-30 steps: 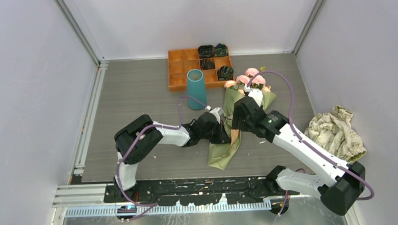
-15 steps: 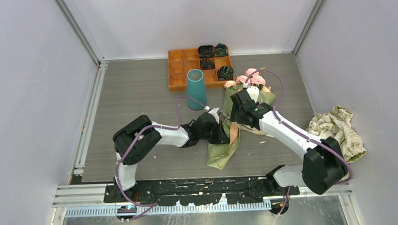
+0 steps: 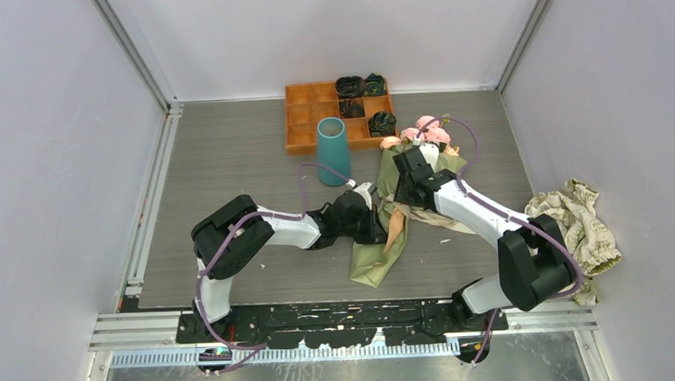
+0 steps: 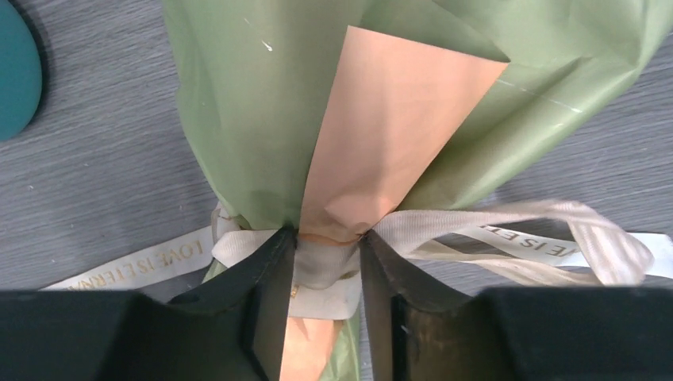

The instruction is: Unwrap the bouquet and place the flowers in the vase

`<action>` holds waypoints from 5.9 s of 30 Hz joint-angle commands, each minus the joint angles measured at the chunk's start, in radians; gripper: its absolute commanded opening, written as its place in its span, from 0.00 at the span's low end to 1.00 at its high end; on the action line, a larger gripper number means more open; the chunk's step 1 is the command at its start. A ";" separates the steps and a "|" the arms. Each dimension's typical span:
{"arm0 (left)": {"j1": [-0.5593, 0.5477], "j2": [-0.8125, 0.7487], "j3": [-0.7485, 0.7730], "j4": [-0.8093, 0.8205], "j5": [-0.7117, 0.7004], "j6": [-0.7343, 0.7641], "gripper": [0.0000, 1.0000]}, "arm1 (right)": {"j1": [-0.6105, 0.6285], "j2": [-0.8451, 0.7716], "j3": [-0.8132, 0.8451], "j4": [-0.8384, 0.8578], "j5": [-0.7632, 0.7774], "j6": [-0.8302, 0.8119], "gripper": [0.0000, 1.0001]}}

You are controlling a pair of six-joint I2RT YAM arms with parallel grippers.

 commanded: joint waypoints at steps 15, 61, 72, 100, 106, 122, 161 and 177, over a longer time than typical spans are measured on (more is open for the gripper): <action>0.013 0.026 -0.029 -0.120 -0.062 0.051 0.00 | -0.007 -0.154 0.133 -0.070 0.036 -0.005 0.06; 0.016 0.027 -0.055 -0.098 -0.052 0.044 0.00 | -0.007 -0.696 0.779 -0.119 0.956 -0.456 0.01; 0.017 0.008 -0.055 -0.112 -0.062 0.052 0.00 | -0.008 -0.750 0.856 0.165 1.064 -0.781 0.01; -0.005 -0.627 0.116 -0.645 -0.359 0.309 0.00 | 0.558 -0.514 0.866 0.192 1.272 -0.914 0.01; -0.017 -0.690 0.213 -0.737 -0.413 0.370 0.00 | 0.584 -0.334 1.023 0.103 1.255 -0.961 0.01; -0.099 -0.621 0.396 -0.833 -0.519 0.444 0.00 | -0.248 0.078 1.278 -0.609 0.416 -0.314 0.01; -0.185 -0.185 0.542 -0.860 -0.403 0.542 0.50 | -0.784 -0.355 0.406 -0.188 -0.569 0.169 0.73; -0.159 -0.258 0.421 -0.975 -0.790 0.352 0.00 | -0.562 -0.392 0.217 -0.193 -0.499 0.124 0.72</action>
